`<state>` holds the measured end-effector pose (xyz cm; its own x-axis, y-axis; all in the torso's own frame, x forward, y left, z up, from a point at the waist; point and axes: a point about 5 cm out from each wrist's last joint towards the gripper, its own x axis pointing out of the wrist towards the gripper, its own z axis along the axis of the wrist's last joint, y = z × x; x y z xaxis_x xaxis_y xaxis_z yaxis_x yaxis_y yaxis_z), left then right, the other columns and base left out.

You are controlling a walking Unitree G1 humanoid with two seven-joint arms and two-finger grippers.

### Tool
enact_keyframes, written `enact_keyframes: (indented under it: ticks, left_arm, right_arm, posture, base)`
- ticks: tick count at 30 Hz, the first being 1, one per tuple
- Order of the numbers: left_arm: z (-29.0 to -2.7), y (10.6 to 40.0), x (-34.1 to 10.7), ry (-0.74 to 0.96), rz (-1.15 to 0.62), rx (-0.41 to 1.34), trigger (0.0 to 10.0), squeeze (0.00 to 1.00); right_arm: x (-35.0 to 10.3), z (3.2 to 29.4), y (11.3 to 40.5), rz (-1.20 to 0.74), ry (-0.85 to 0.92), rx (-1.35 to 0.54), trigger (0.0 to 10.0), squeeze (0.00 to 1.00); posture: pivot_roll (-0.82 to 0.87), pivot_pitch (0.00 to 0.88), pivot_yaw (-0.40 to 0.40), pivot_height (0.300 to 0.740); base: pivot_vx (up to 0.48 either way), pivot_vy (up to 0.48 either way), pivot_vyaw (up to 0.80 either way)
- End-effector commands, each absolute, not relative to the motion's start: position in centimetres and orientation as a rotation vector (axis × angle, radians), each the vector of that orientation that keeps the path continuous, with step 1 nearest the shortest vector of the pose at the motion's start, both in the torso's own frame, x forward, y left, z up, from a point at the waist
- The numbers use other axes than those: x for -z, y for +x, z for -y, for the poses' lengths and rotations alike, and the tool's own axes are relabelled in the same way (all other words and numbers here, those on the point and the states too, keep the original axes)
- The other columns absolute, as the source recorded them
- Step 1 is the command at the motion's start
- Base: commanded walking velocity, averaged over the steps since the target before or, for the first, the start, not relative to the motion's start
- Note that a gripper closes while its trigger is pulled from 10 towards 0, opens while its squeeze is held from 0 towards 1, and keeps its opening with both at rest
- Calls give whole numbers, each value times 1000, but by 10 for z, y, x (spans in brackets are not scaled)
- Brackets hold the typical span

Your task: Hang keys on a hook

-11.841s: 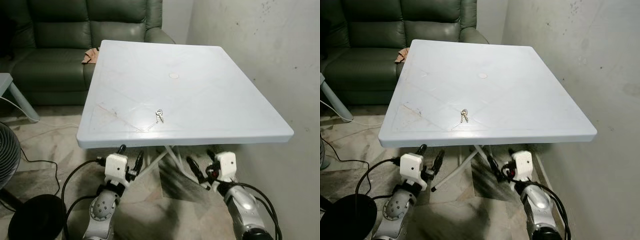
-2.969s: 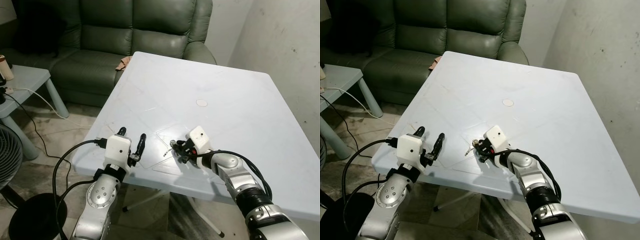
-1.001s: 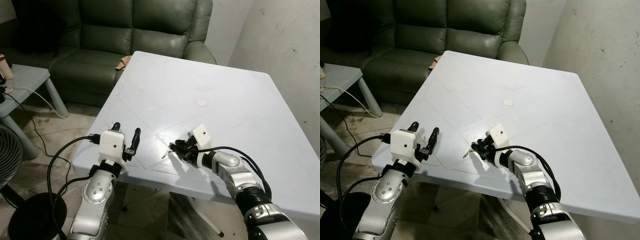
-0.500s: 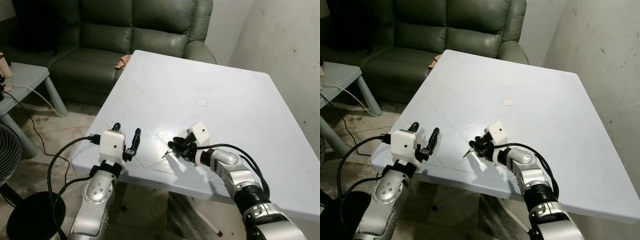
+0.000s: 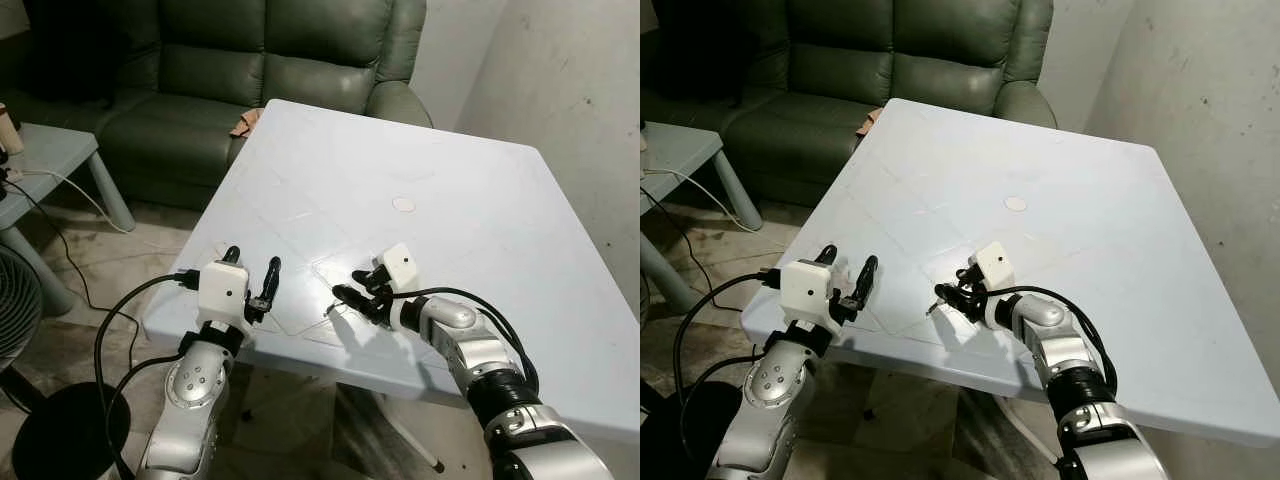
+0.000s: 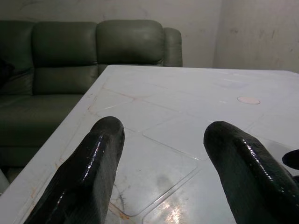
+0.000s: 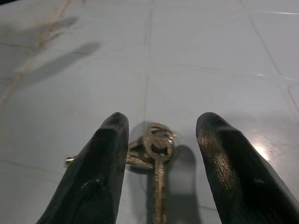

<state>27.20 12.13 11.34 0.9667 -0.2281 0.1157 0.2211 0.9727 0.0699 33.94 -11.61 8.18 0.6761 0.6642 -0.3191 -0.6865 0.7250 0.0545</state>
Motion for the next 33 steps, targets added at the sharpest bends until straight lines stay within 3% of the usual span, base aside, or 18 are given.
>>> enact_keyframes:
  ticks: [1, 15, 16, 17, 22, 23, 24, 25, 33]
  left_arm:
    - [-120, 272, -116, 58, 126, 223, 10000, 0]
    - [-121, 273, -117, 52, 129, 222, 10000, 0]
    - [-121, 273, -117, 53, 129, 222, 10000, 0]
    - [-121, 274, -117, 54, 130, 221, 10000, 0]
    - [-121, 274, -118, 55, 132, 219, 10000, 0]
    - [-121, 274, -118, 55, 133, 219, 10000, 0]
    - [-121, 274, -118, 55, 133, 218, 10000, 0]
    - [-121, 274, -118, 55, 133, 218, 10000, 0]
    - [-121, 275, -119, 55, 134, 218, 10000, 0]
  right_arm:
    - [-85, 118, 342, -341, -121, -759, 10000, 0]
    - [-80, 114, 339, -371, -144, -763, 10000, 0]
    - [-80, 113, 339, -365, -138, -764, 9176, 0]
    - [-81, 113, 338, -354, -141, -767, 4392, 0]
    - [-81, 112, 338, -352, -143, -768, 3765, 0]
    - [-82, 112, 339, -348, -143, -767, 2039, 0]
    - [-82, 112, 339, -348, -144, -765, 2157, 0]
    - [-82, 112, 339, -347, -142, -766, 863, 0]
    - [-83, 113, 339, -344, -147, -778, 980, 0]
  posture:
    - [-39, 11, -111, 740]
    - [-39, 10, -109, 740]
    - [-37, 12, -110, 740]
    - [-37, 12, -110, 740]
    - [-35, 11, -111, 740]
    - [-35, 11, -111, 740]
    - [-35, 11, -112, 740]
    - [-35, 11, -112, 740]
    - [-36, 10, -113, 740]
  base:
    - [0, 0, 0]
    - [0, 0, 0]
    - [0, 0, 0]
    - [0, 0, 0]
    - [0, 0, 0]
    - [0, 0, 0]
    - [0, 0, 0]
    - [0, 0, 0]
    - [0, 0, 0]
